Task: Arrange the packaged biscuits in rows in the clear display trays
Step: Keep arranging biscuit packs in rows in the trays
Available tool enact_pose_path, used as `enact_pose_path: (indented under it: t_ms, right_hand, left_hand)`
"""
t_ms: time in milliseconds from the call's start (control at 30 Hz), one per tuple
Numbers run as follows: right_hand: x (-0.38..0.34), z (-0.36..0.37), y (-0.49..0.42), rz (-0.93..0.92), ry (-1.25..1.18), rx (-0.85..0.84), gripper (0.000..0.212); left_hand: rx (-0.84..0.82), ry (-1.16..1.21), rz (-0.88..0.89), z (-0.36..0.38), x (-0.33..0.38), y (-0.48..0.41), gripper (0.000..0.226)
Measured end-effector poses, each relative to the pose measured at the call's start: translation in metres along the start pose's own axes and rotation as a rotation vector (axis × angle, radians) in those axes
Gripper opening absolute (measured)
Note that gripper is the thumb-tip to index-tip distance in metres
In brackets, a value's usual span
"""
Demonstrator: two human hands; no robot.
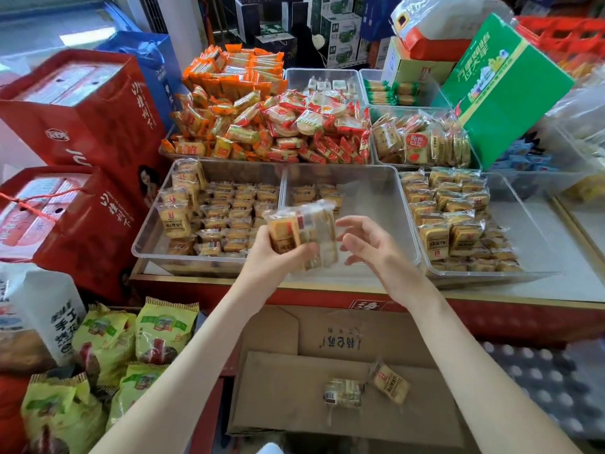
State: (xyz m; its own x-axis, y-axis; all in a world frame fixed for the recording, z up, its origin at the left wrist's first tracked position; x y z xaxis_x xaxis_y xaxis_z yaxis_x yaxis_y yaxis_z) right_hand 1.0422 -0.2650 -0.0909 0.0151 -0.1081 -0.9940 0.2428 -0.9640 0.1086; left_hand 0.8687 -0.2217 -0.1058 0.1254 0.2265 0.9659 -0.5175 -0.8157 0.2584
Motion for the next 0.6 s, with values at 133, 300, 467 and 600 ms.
enact_pose_path:
  t_ms: [133,300,467,600]
  right_hand:
    - [0.009,-0.002,-0.026,0.099,0.053,-0.242,0.069]
    - [0.026,-0.008,-0.049,0.062,-0.073,-0.437,0.065]
    - [0.047,-0.016,-0.073,-0.008,0.166,-0.335,0.044]
    - [0.055,-0.021,-0.097,-0.115,0.187,-0.26,0.028]
  left_hand:
    - [-0.137,-0.17,-0.118,-0.008,-0.013,-0.02,0.048]
    - [-0.282,0.067,-0.29,-0.027,-0.041,-0.046,0.063]
    - [-0.414,0.303,-0.414,-0.031,-0.063,-0.057,0.052]
    - [-0.396,0.335,-0.434,-0.038,-0.068,-0.071,0.057]
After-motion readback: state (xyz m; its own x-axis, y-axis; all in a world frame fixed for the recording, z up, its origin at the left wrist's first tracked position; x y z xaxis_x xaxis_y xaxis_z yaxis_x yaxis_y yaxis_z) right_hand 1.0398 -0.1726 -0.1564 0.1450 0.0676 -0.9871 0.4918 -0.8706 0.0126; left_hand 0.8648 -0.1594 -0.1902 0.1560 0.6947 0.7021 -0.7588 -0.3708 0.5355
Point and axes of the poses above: each hand's wrist, its own y-axis away from the middle knuckle, its own z-axis out of the palm, x = y × z, the point moved 5 cm from there along -y, towards the middle knuckle, and after that the axes turned 13 degrees about -x, right-handed, at the moved point
